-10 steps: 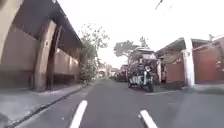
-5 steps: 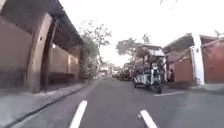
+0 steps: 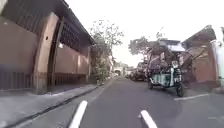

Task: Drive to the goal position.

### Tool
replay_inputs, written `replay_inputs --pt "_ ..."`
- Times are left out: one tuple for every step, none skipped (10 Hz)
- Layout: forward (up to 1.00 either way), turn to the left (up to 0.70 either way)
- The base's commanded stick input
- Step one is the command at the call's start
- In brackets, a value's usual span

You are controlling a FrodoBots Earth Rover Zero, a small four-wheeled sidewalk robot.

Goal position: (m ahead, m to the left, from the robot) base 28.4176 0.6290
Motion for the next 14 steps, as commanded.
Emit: replay_inputs --pt "0.85 0.0" --pt "0.85 0.0" --pt "0.85 0.0" --pt "0.85 0.0" --pt "0.85 -0.02" --pt "0.85 -0.34" --pt "0.85 -0.34" --pt "0.85 -0.03" --pt "0.85 0.0" --pt "0.85 0.0" --pt "0.85 0.0" --pt "0.85 -0.15" --pt "0.85 -0.32" --pt "0.85 -0.34"
